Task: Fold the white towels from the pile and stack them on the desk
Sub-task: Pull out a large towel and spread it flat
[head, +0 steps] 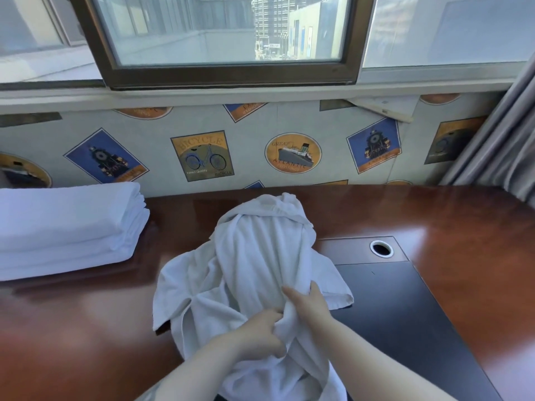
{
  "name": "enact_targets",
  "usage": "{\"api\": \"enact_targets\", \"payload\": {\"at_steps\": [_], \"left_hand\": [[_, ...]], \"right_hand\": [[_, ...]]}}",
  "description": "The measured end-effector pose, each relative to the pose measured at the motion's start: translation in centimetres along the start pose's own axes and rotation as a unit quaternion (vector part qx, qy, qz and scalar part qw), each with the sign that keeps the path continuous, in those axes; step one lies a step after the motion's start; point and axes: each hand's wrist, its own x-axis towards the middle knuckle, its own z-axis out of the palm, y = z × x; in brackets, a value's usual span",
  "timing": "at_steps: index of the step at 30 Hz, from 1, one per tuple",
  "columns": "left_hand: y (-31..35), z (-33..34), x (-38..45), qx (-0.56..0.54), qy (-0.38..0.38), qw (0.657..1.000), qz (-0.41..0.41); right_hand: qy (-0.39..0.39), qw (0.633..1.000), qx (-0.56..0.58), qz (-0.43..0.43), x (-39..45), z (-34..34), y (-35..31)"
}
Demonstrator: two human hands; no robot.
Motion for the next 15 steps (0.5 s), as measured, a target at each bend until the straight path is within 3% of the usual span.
{"api": "enact_targets", "payload": {"at_steps": [4, 6, 7, 9, 11, 14, 15], "left_hand": [[-0.9, -0.6, -1.6, -0.047, -0.069, 0.996, -0.015], [-0.7, -0.6, -1.6, -0.206, -0.028, 0.978, -0.020], [-0.3, -1.0, -1.5, -0.313, 0.028, 0.948, -0.037], [-0.1, -1.8, -0.9, -0.468, 0.145, 0.869, -0.066], [0.0, -3.6, -0.3, -0.530, 0.196, 0.823, -0.059], [0.5, -6.8, -0.3, -0.619, 0.139, 0.773, -0.011], [0.4, -7.5, -0.3, -0.605, 0.136, 0.784, -0.014]], "right_hand": [[0.102, 0.991, -0.045, -0.071, 0.4, 0.8, -1.5], [0.152, 0.973, -0.082, -0.155, 0.3, 0.6, -2.2], [0.156, 0.964, -0.090, -0.196, 0.0, 0.6, -2.5], [0.122, 0.945, -0.121, -0.277, -1.4, 1.2, -3.7], [0.047, 0.897, -0.157, -0.411, -3.3, 2.4, -4.7], [-0.070, 0.805, -0.250, -0.534, -5.2, 4.7, -4.8], [-0.104, 0.789, -0.283, -0.535, -5.3, 5.1, -4.4]]}}
